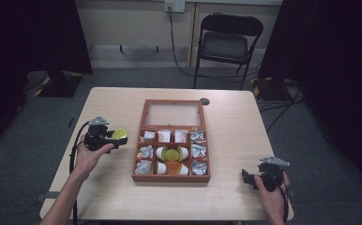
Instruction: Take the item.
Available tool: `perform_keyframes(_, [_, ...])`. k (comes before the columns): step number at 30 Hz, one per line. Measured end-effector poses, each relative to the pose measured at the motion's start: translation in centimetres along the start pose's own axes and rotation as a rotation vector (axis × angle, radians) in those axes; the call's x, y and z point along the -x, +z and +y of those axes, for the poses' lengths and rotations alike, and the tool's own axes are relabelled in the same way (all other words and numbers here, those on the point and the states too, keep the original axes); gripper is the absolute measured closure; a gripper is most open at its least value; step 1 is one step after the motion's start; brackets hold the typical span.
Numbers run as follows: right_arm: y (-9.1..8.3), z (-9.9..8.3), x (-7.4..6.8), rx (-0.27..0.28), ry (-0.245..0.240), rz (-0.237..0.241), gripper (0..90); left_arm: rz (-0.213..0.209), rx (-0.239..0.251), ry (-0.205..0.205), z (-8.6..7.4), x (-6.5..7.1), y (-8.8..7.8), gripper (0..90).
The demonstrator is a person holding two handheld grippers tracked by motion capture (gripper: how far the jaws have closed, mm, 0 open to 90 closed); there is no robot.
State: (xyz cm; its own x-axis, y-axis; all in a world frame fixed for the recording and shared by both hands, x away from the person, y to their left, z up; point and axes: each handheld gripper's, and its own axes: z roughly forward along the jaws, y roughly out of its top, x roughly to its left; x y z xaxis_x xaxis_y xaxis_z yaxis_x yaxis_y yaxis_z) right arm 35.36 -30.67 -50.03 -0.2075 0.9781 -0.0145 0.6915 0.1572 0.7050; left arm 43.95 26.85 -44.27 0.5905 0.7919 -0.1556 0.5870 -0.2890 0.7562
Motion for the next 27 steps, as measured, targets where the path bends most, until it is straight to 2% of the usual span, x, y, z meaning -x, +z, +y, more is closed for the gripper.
perform_keyframes(9, [0.0, 0.0, 0.0, 0.0, 0.0, 0.0, 0.0, 0.007, -0.063, 0.008, -0.8, -0.2, 1.4, 38.2])
perform_keyframes(13, [0.0, 0.0, 0.0, 0.0, 0.0, 0.0, 0.0, 0.018, -0.079, -0.008, -1.1, -0.3, 1.9, 38.2])
perform_keyframes(19, [0.0, 0.0, 0.0, -0.001, -0.001, 0.001, 0.0, 0.02, -0.11, -0.005, -1.5, -0.4, 2.5, 38.2])
perform_keyframes(27, [0.0, 0.0, 0.0, 0.0, -0.002, 0.002, 0.0, -0.001, -0.128, -0.014, -1.8, -0.5, 3.0, 37.5])
